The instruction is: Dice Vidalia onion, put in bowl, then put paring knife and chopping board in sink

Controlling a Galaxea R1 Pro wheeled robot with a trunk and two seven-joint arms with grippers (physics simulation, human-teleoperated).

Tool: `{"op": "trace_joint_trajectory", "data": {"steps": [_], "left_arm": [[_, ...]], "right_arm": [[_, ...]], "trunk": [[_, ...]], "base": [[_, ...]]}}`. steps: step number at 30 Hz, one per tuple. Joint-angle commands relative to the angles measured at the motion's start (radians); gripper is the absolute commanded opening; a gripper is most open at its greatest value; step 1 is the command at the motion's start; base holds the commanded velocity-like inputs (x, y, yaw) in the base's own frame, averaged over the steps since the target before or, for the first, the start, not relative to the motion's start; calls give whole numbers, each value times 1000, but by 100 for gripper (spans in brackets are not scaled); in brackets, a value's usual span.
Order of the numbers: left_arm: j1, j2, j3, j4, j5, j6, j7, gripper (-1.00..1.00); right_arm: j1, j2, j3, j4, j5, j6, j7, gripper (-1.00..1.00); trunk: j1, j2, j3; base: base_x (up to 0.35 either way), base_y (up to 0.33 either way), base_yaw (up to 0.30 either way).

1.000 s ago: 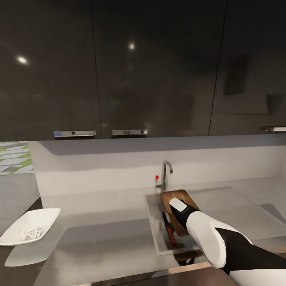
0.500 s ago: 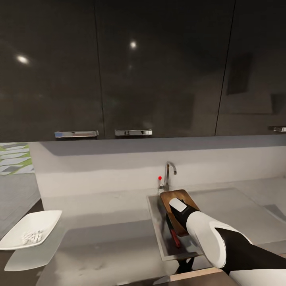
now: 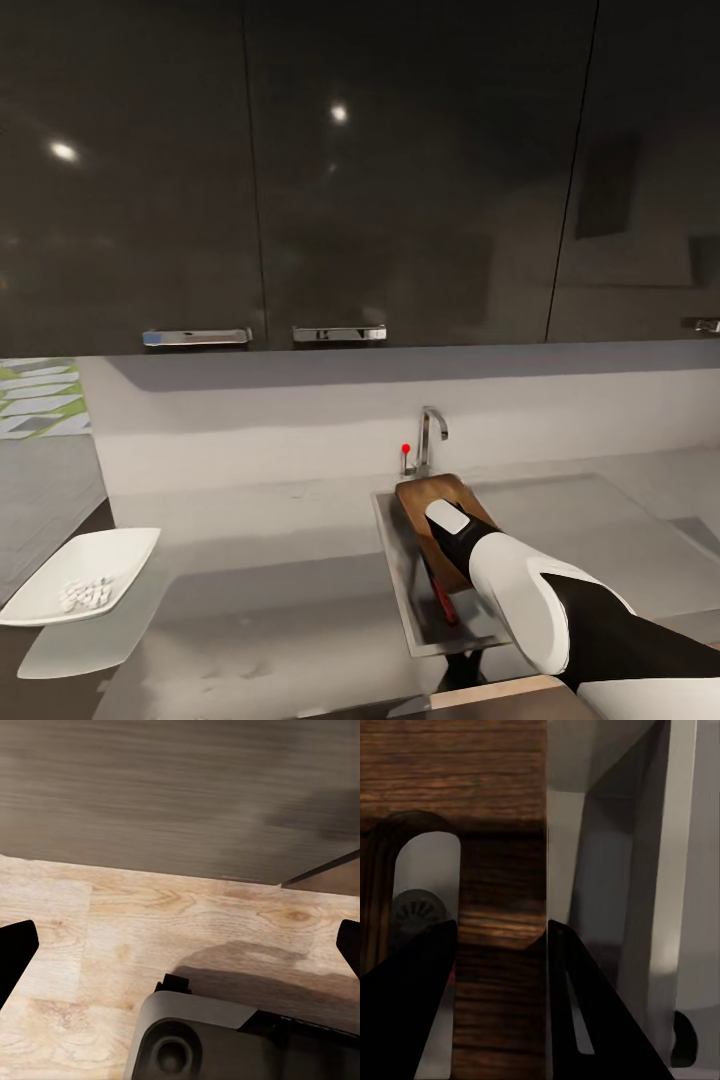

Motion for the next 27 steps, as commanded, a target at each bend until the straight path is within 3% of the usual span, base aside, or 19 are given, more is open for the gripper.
{"op": "trace_joint_trajectory", "data": {"steps": [1, 15, 27], "left_arm": [[-1, 0, -7, 4, 5, -6, 1, 100], [-1, 1, -7, 4, 5, -5, 1, 100], [-1, 3, -7, 4, 6, -5, 1, 100]], "right_arm": [[0, 0, -10, -1, 7, 1, 2, -100], [0, 0, -10, 7, 9, 16, 12, -100], [0, 0, -10, 9, 9, 16, 11, -100]], "trunk": [[0, -1, -1], [0, -1, -1], [0, -1, -18]], "base": [[0, 0, 2], [0, 0, 0], [0, 0, 22]]}}
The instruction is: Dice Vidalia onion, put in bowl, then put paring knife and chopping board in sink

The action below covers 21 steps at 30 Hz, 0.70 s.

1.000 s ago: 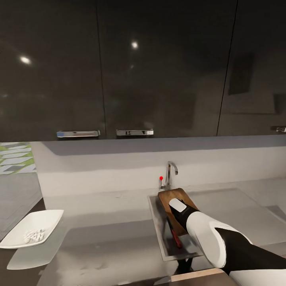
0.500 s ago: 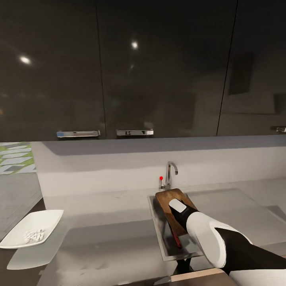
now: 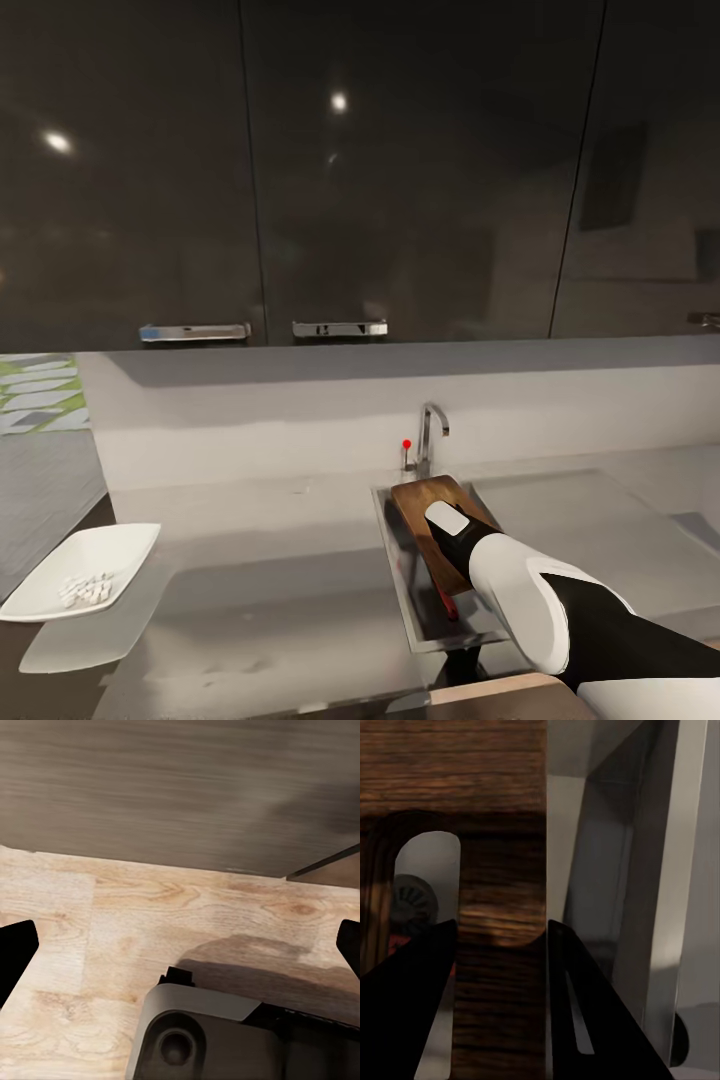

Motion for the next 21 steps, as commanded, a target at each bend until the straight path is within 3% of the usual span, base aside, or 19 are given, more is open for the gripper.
{"op": "trace_joint_trajectory", "data": {"steps": [1, 21], "left_arm": [[-1, 0, -7, 4, 4, -6, 1, 100], [-1, 1, -7, 4, 4, -6, 1, 100]], "right_arm": [[0, 0, -6, -1, 5, -5, -2, -100], [7, 0, -8, -1, 2, -5, -3, -100]], "trunk": [[0, -1, -2], [0, -1, -34]], "base": [[0, 0, 2], [60, -49, 0]]}}
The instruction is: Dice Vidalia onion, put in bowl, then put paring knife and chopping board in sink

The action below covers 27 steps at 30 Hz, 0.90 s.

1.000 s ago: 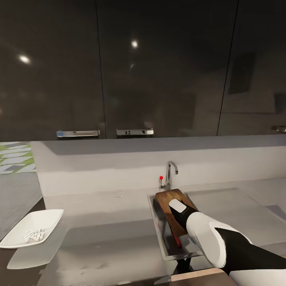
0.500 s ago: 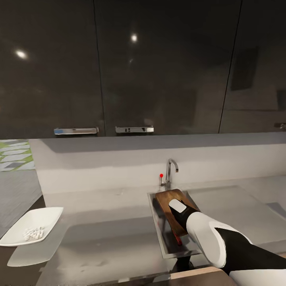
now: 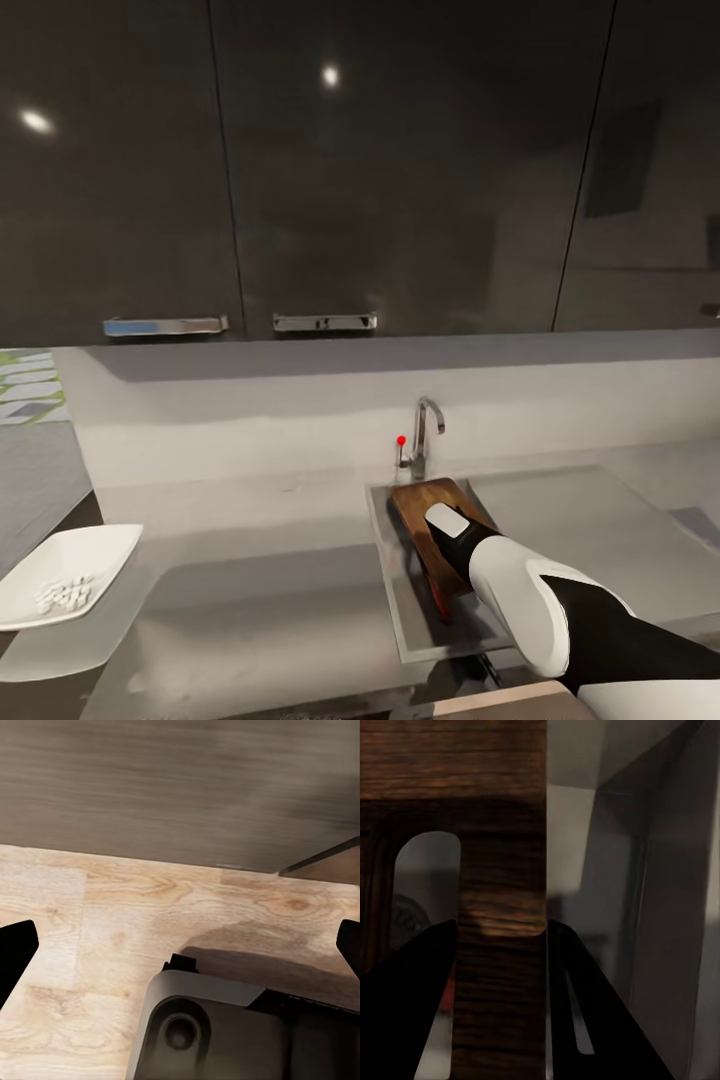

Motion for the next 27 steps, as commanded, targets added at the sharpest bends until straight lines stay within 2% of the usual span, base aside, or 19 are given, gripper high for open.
{"op": "trace_joint_trajectory", "data": {"steps": [1, 27], "left_arm": [[-1, 0, -7, 4, 4, -6, 1, 100], [-1, 1, -7, 4, 4, -6, 0, 100]], "right_arm": [[0, 0, -6, -1, 5, -5, 0, -100], [1, 0, -6, -1, 3, -5, 1, -100]], "trunk": [[0, -1, -2], [0, -1, -44]], "base": [[3, -1, 0], [20, 0, 0]]}}
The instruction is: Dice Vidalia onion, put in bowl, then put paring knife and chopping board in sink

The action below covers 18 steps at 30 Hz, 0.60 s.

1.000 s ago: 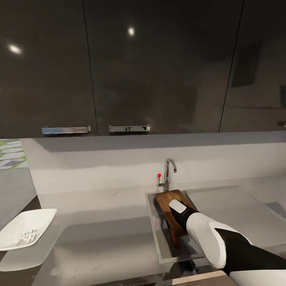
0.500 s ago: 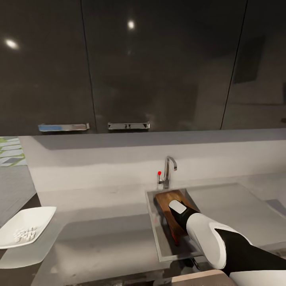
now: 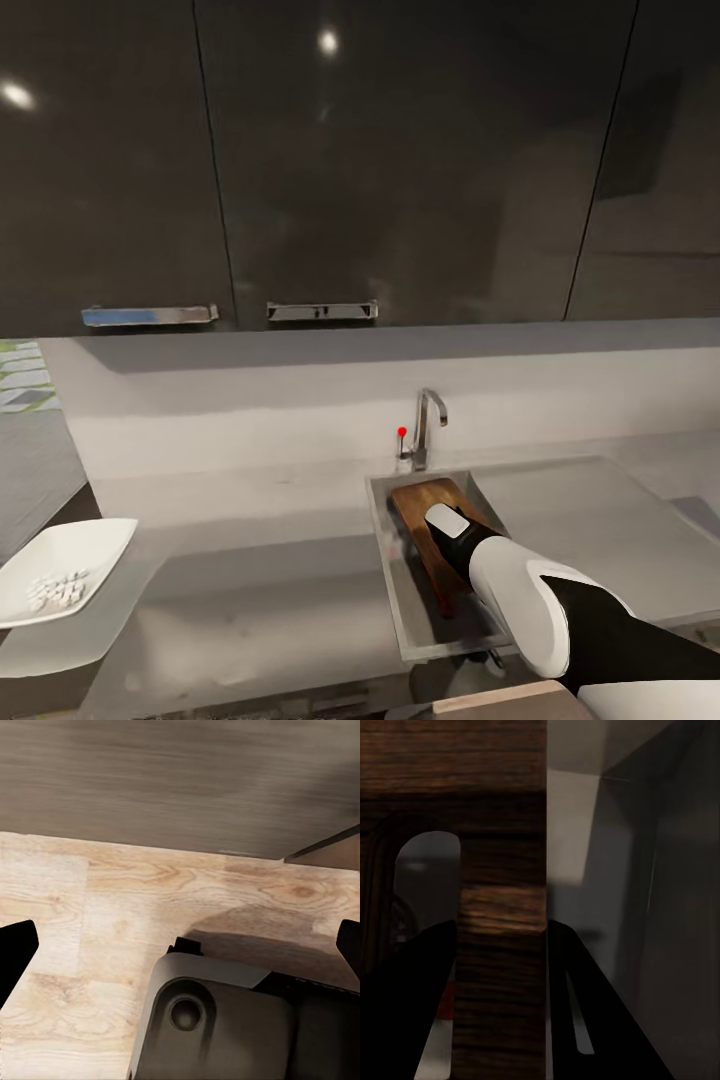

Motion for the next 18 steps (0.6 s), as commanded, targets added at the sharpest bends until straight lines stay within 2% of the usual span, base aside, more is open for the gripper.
{"op": "trace_joint_trajectory", "data": {"steps": [1, 18], "left_arm": [[-1, 0, -7, 4, 5, -6, 1, 100], [-1, 0, -7, 4, 5, -6, 3, 100]], "right_arm": [[0, 0, -7, -1, 5, -5, -1, -100], [0, 0, -7, -1, 5, -5, -1, -100]], "trunk": [[0, -1, -2], [0, -1, -29]], "base": [[9, 0, 0], [1, 0, 15]]}}
